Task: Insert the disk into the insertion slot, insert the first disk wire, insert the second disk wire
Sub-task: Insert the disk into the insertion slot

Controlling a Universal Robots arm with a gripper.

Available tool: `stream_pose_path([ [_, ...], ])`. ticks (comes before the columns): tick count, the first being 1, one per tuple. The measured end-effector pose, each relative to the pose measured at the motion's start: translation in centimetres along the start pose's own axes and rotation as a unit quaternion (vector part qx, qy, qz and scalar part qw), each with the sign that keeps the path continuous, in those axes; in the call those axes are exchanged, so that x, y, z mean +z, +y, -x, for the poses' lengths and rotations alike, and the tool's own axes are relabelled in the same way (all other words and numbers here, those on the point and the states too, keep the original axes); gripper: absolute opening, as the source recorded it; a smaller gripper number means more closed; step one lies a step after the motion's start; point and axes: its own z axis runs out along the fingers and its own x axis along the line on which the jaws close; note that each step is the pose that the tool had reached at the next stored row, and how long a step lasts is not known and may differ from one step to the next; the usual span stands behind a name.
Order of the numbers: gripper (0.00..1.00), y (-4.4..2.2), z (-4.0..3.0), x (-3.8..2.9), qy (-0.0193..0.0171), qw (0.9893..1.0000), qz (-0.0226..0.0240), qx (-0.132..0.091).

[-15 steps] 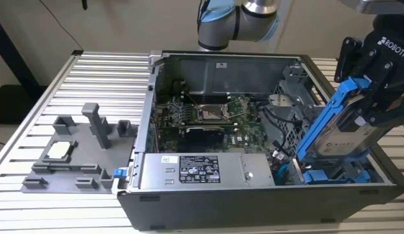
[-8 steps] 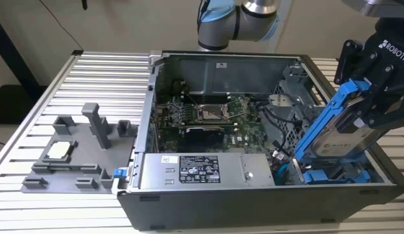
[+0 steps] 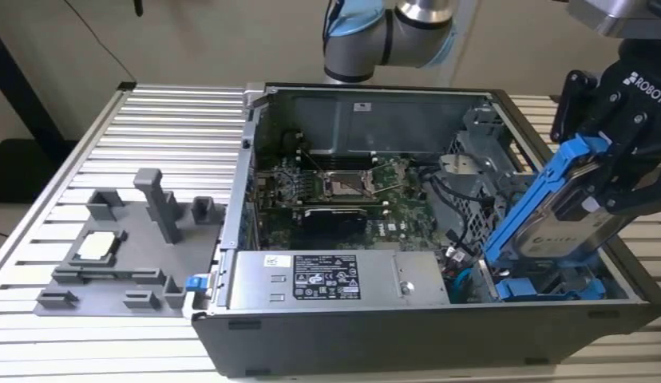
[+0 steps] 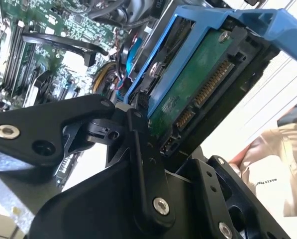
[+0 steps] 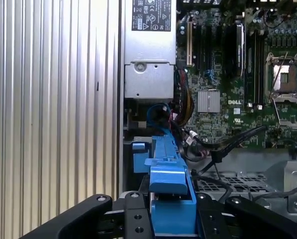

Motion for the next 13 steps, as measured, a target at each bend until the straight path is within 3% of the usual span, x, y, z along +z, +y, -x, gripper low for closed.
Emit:
stream_pose_path([
  [13, 0.33, -0.93, -0.01, 1.26, 0.0000, 1.0000, -0.0015, 0.000],
])
